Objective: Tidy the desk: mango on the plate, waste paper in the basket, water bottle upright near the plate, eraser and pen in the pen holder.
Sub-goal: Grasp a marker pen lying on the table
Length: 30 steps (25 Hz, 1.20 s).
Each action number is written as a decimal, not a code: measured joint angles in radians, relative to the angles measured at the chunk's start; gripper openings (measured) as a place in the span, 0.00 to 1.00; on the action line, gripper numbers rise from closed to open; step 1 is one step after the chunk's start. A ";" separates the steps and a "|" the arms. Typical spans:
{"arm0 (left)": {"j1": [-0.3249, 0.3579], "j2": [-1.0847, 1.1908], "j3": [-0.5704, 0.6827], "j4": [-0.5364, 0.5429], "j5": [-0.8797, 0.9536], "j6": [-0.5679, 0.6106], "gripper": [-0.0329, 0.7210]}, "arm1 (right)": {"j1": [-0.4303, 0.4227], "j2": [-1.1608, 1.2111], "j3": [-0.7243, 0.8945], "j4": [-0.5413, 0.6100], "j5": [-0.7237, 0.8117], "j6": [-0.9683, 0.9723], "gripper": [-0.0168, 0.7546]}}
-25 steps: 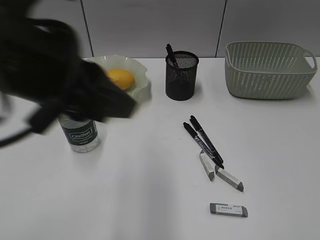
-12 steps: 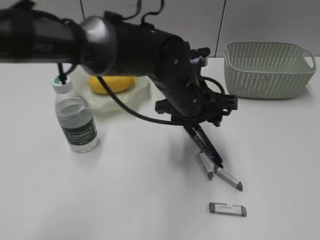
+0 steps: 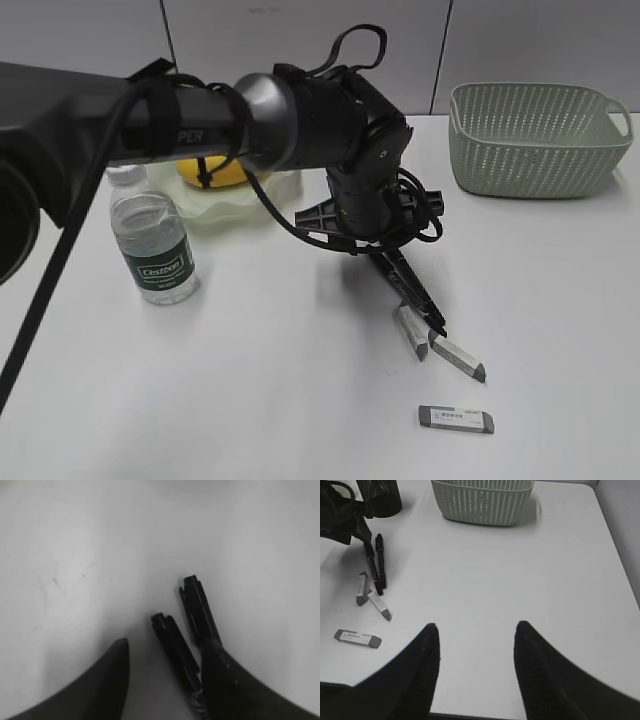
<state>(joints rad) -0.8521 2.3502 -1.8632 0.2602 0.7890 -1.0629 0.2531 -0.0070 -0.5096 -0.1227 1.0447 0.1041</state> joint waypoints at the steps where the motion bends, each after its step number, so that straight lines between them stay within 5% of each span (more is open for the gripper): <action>1: 0.000 0.007 -0.004 0.003 -0.002 -0.015 0.51 | 0.000 0.000 0.000 0.000 0.000 0.000 0.53; 18: -0.022 0.093 -0.063 0.013 -0.054 -0.052 0.42 | 0.000 0.000 0.000 0.000 -0.002 0.000 0.53; 30: -0.033 0.100 -0.069 0.026 -0.047 -0.053 0.17 | 0.000 0.000 0.000 0.000 -0.001 0.000 0.53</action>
<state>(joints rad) -0.8853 2.4507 -1.9325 0.2865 0.7415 -1.1155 0.2531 -0.0070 -0.5096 -0.1227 1.0437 0.1041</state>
